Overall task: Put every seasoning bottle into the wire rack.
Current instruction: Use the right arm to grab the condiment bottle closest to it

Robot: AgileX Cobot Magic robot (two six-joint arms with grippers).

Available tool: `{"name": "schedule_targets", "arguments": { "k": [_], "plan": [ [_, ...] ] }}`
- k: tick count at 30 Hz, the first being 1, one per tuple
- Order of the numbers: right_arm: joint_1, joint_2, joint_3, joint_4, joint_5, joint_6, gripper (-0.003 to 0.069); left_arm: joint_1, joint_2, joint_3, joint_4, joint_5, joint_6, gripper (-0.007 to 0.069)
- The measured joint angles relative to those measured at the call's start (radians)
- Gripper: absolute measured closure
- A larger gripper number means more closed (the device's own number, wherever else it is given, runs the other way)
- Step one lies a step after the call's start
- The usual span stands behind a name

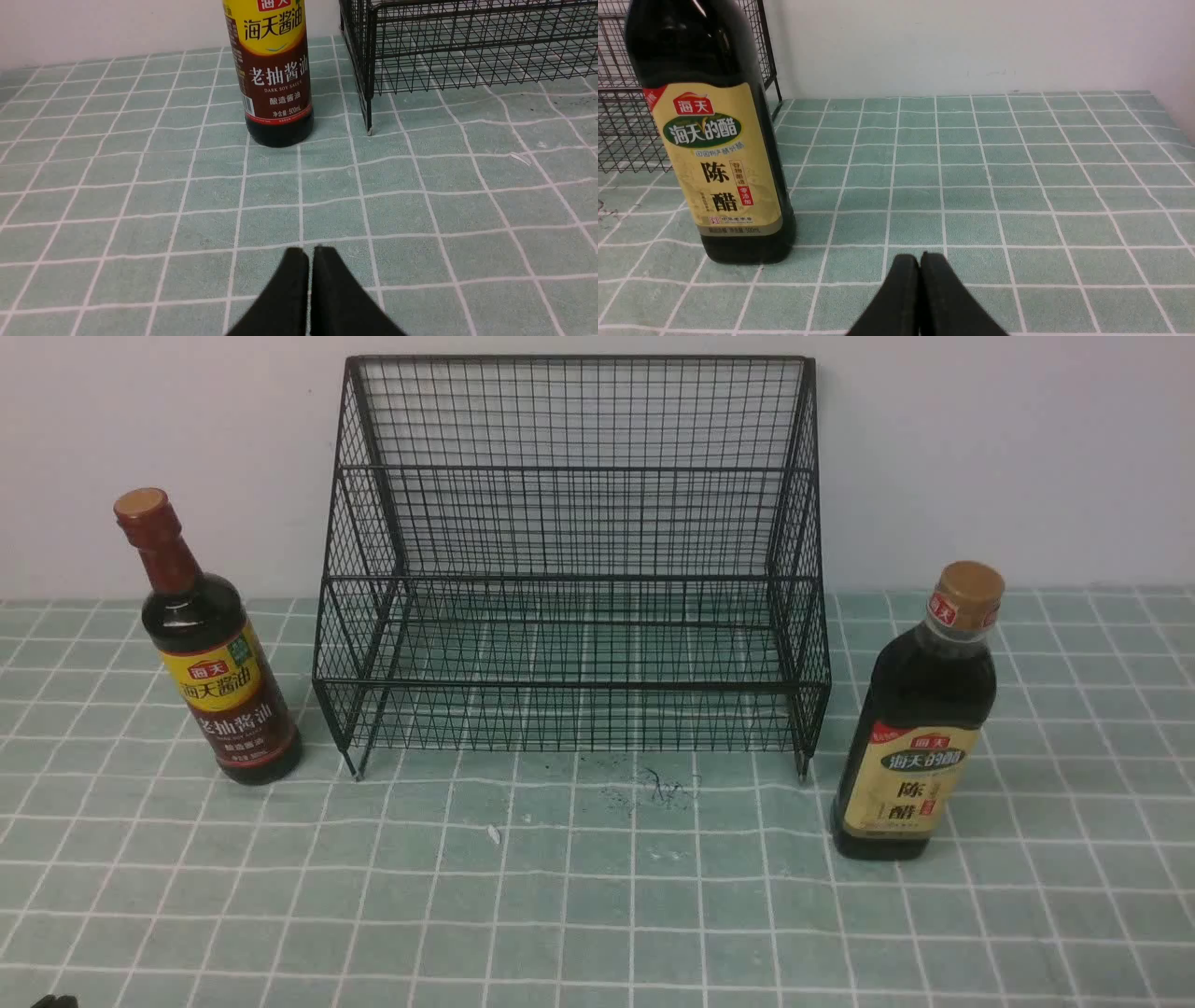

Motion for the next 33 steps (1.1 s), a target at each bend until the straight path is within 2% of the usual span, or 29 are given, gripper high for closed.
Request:
{"name": "schedule_targets", "arguments": {
  "k": [33],
  "plan": [
    [0.0, 0.0, 0.0, 0.0, 0.0, -0.015, 0.0673, 0.0, 0.0, 0.0, 0.0, 0.0, 0.0, 0.0631]
  ]
}}
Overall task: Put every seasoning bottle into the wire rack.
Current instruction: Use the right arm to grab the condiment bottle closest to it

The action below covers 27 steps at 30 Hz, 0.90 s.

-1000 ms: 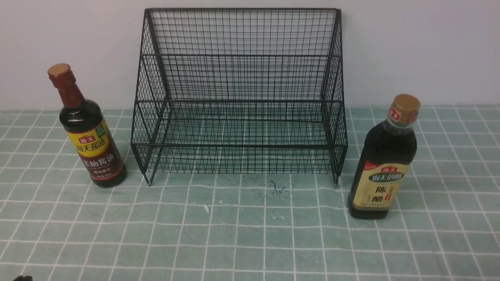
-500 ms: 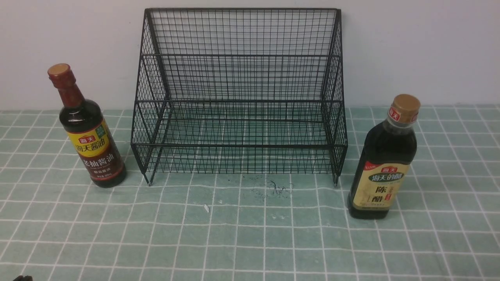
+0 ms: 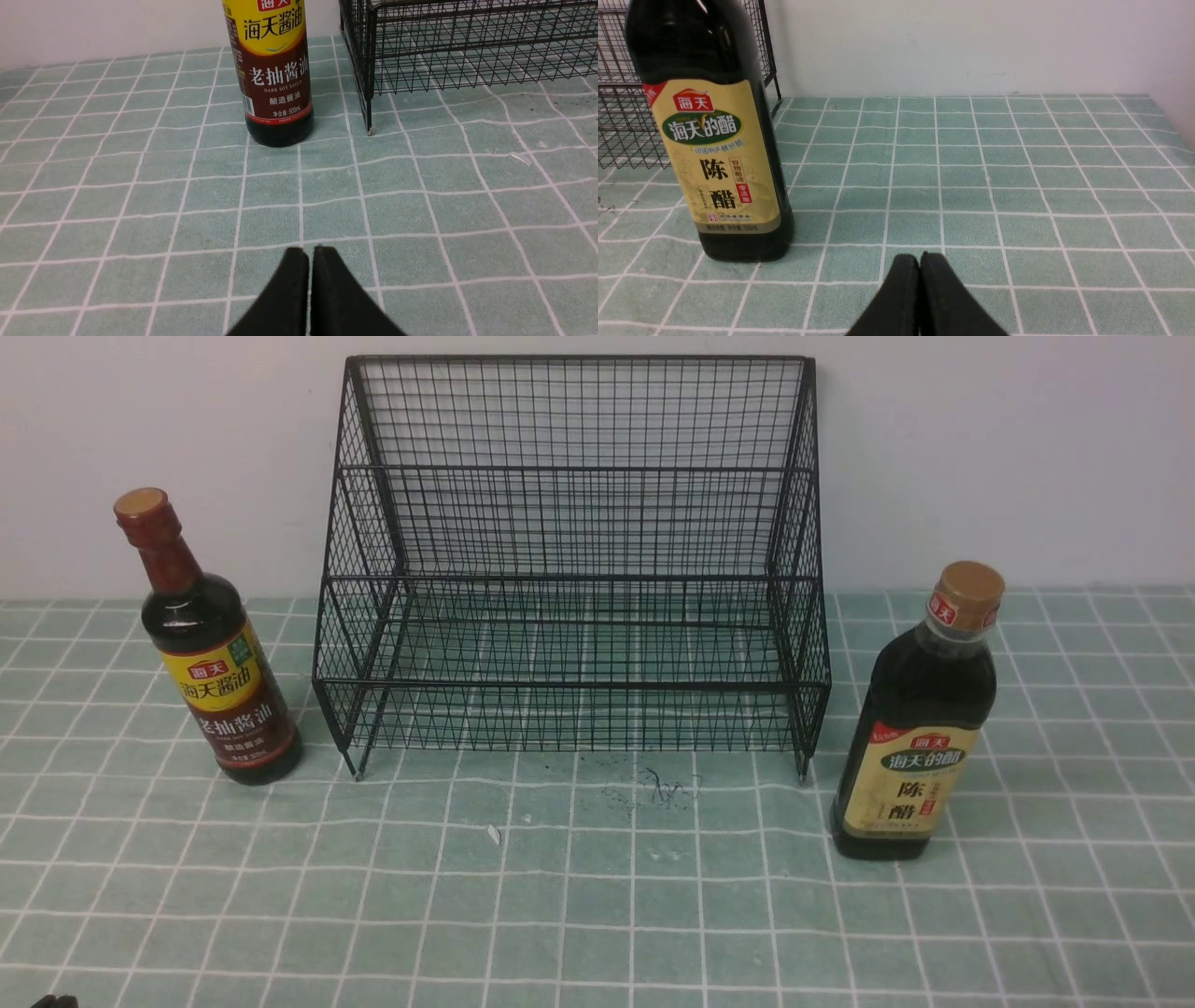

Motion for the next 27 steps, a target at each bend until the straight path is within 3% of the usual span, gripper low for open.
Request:
{"name": "schedule_targets", "arguments": {
  "k": [13, 21, 27],
  "plan": [
    [0.0, 0.0, 0.004, 0.022, -0.031, -0.004, 0.0673, 0.0, 0.0, 0.0, 0.0, 0.0, 0.0, 0.0631],
    [0.0, 0.0, 0.007, 0.434, -0.465, 0.225, 0.0673, 0.0, 0.0, 0.0, 0.0, 0.0, 0.0, 0.0631],
    [0.0, 0.0, 0.007, 0.522, -0.59, 0.237, 0.0673, 0.0, 0.0, 0.0, 0.0, 0.0, 0.0, 0.0631]
  ]
}}
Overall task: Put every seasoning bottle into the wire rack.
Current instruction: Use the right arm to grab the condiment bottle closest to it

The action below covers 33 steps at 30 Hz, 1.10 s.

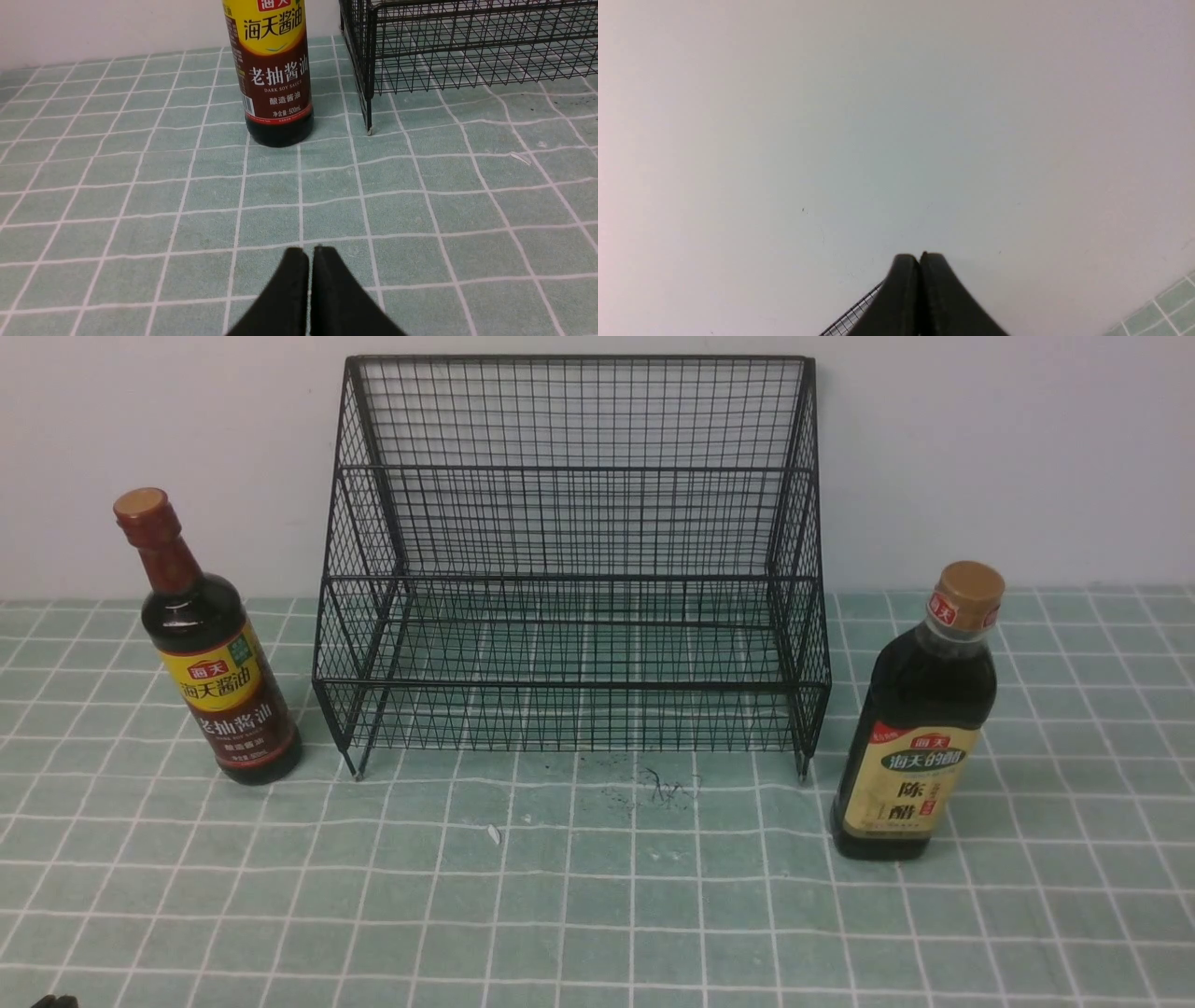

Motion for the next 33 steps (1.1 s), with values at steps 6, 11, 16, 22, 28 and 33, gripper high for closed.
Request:
{"name": "schedule_targets", "arguments": {
  "k": [6, 11, 16, 22, 28, 33],
  "plan": [
    [0.0, 0.0, -0.001, 0.012, -0.094, 0.024, 0.0673, 0.0, 0.0, 0.0, 0.0, 0.0, 0.0, 0.0631],
    [0.0, 0.024, -0.232, -0.171, 0.143, 0.033, 0.0673, 0.0, 0.0, 0.0, 0.0, 0.0, 0.0, 0.0631],
    [0.0, 0.229, -0.605, -0.315, 0.637, -0.057, 0.0673, 0.0, 0.0, 0.0, 0.0, 0.0, 0.0, 0.0631],
    [0.0, 0.606, -1.008, -0.165, 1.235, -0.43, 0.0673, 0.0, 0.0, 0.0, 0.0, 0.0, 0.0, 0.0631],
    [0.0, 0.908, -1.238, 0.036, 1.392, -0.624, 0.0661, 0.0, 0.0, 0.0, 0.0, 0.0, 0.0, 0.0631],
    [0.0, 1.077, -1.331, 0.062, 1.39, -0.645, 0.0572, 0.0, 0.0, 0.0, 0.0, 0.0, 0.0, 0.0631]
  ]
}}
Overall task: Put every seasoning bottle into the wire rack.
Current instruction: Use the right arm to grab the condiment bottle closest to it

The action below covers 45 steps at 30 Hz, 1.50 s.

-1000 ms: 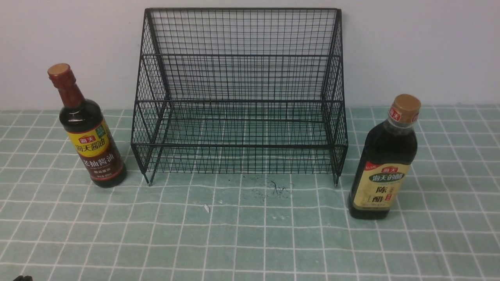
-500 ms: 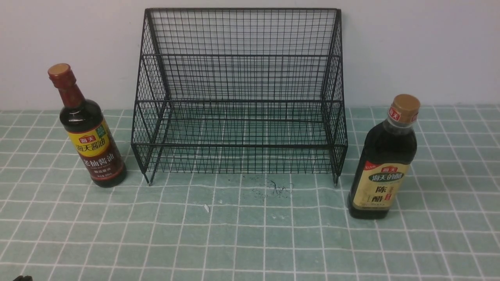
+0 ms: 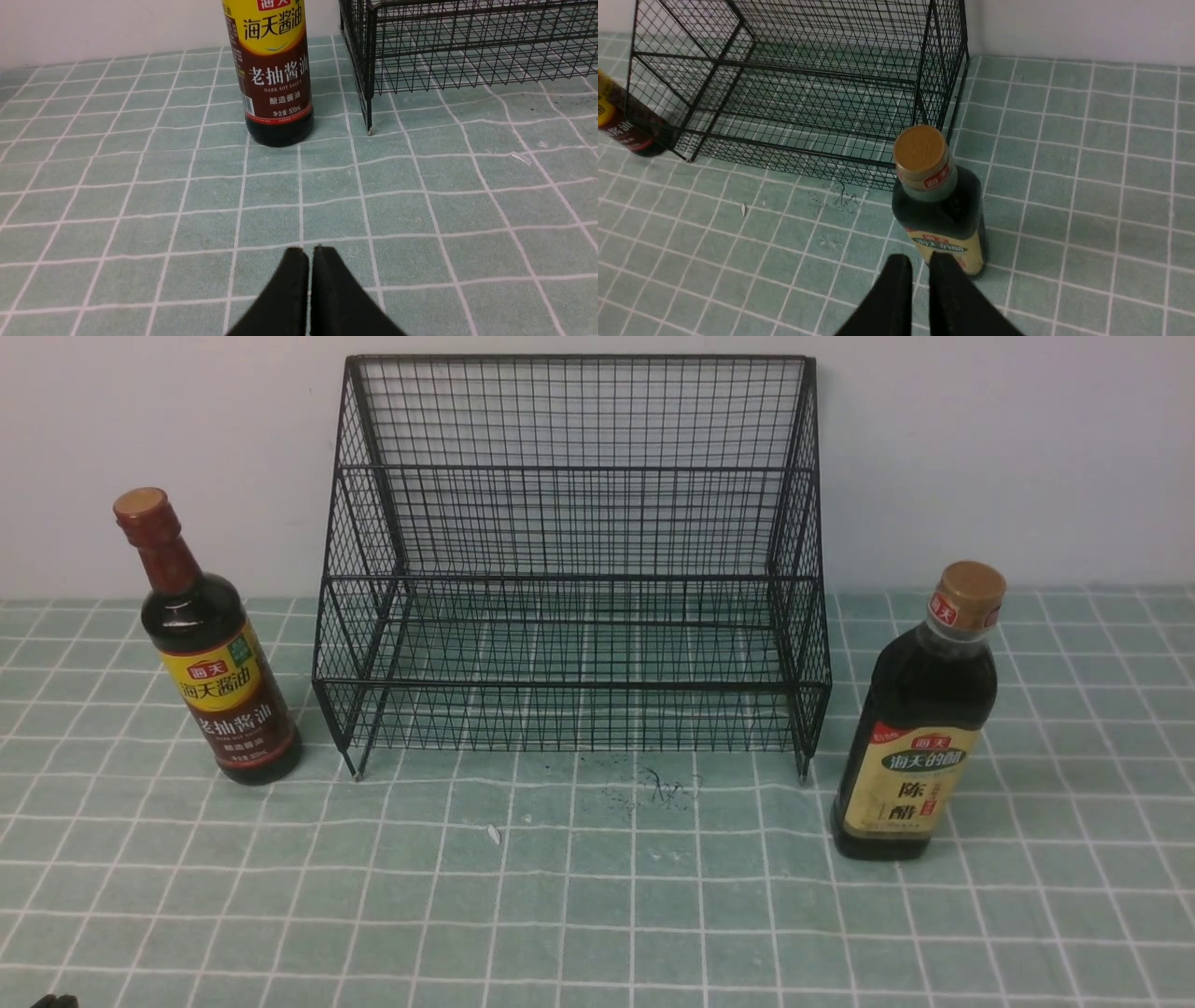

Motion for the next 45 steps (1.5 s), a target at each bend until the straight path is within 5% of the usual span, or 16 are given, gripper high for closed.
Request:
{"name": "schedule_targets", "arguments": {
  "k": [15, 31, 45],
  "plan": [
    [0.001, 0.246, -0.02, 0.108, -0.117, -0.206, 0.0085, 0.0, 0.0, 0.0, 0.0, 0.0, 0.0, 0.0631],
    [0.164, 0.355, -0.027, -0.085, -0.308, -0.148, 0.0054, 0.0, 0.0, 0.0, 0.001, 0.0, 0.0, 0.0631],
    [0.179, 0.439, -0.027, -0.107, -0.172, -0.114, 0.0074, 0.0, 0.0, 0.0, 0.001, 0.0, 0.0, 0.0631]
  ]
}}
